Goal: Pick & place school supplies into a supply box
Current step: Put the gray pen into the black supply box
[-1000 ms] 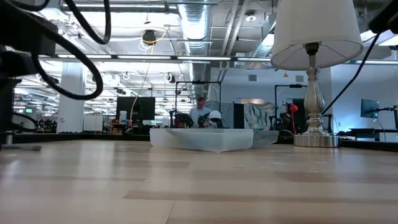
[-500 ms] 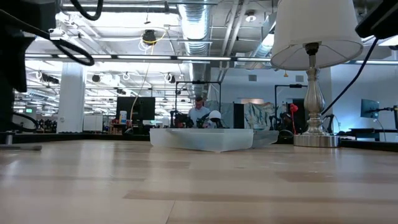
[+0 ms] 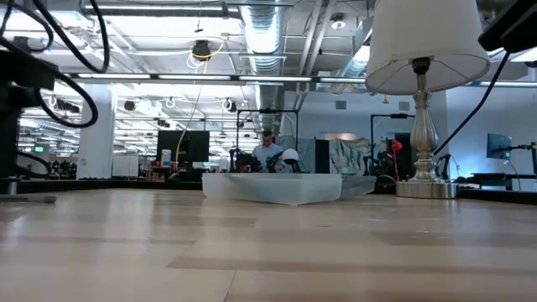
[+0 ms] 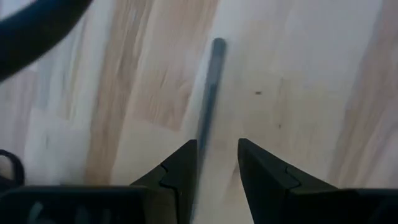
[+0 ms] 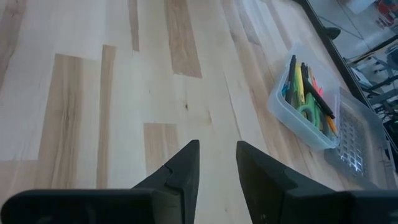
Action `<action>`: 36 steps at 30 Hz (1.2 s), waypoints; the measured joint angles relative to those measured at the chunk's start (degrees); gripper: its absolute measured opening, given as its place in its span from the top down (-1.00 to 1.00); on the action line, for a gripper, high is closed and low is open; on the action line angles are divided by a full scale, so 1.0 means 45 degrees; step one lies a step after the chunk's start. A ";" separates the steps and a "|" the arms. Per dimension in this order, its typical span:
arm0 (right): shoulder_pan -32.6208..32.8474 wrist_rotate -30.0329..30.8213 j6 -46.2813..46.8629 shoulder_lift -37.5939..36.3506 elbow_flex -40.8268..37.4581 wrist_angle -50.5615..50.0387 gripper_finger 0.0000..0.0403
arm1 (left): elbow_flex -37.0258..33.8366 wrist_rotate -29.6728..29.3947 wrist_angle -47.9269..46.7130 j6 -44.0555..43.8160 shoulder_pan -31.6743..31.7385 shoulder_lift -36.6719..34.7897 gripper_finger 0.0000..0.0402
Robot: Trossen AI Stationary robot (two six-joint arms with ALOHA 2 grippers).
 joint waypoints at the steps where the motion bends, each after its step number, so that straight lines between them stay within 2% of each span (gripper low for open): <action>1: -0.0016 0.0000 -0.0008 0.0000 0.0000 -0.0005 0.49 | -0.0338 -0.0010 0.0212 -0.0053 0.0023 -0.0409 0.45; 5: -0.0109 0.0015 -0.0152 0.0000 0.0000 0.0005 0.49 | -0.1163 -0.0227 0.0643 -0.0031 0.0190 -0.1543 0.45; 10: -0.0392 0.0034 -0.0219 0.0000 0.0000 0.0005 0.49 | -0.1579 -0.0282 0.0681 0.0411 0.0466 -0.2071 0.45; 18: -0.0871 -0.0035 -0.0219 0.0000 0.0000 0.0005 0.49 | -0.2767 0.1204 0.1945 0.1330 0.1548 -0.2159 0.45; 26: -0.0842 -0.0330 -0.0219 0.0000 0.0000 0.0024 0.49 | -0.2833 0.2012 0.2192 0.1844 0.2452 -0.2151 0.45; 31: -0.0847 -0.0330 -0.0219 0.0000 0.0000 0.0024 0.49 | -0.2833 0.2776 0.2476 0.1632 0.3280 -0.2151 0.57; 36: -0.0807 -0.0330 -0.0214 0.0000 0.0000 0.0027 0.49 | -0.2542 0.2989 0.2582 0.1608 0.3637 -0.2074 0.73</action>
